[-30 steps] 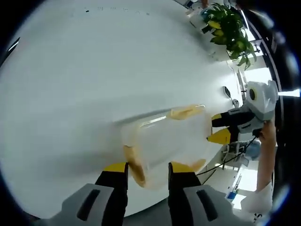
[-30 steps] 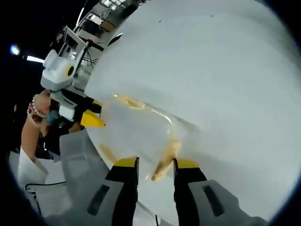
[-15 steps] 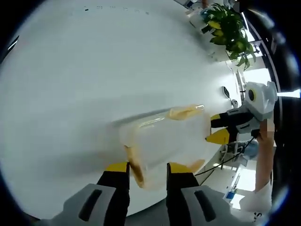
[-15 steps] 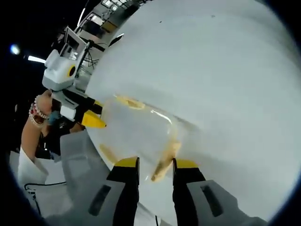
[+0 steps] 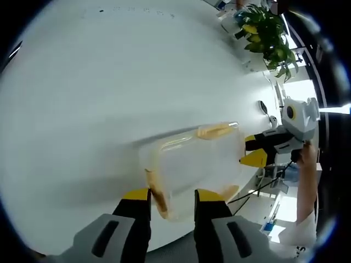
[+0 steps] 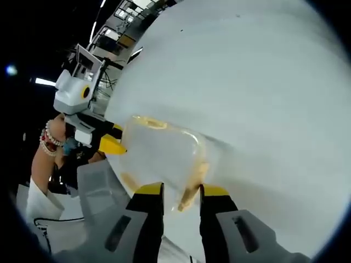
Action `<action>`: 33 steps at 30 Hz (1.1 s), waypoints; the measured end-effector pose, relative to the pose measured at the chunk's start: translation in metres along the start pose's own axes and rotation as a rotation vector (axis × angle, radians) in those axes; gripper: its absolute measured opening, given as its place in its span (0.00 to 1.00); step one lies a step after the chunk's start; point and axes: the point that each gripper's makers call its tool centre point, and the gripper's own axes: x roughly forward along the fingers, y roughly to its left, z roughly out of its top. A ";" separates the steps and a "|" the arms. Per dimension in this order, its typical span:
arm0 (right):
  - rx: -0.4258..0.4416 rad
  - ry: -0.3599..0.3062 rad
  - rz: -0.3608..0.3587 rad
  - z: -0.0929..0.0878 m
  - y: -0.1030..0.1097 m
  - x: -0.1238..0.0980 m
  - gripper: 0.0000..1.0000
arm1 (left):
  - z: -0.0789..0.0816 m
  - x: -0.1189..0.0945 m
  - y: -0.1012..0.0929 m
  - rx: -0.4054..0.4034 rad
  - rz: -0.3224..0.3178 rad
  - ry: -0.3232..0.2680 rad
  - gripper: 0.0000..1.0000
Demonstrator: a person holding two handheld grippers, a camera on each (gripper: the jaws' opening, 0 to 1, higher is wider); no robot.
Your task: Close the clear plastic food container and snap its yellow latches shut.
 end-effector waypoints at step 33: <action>-0.793 -0.165 -0.063 0.057 0.064 0.024 0.00 | 0.026 0.029 -0.070 0.755 0.001 -0.434 0.00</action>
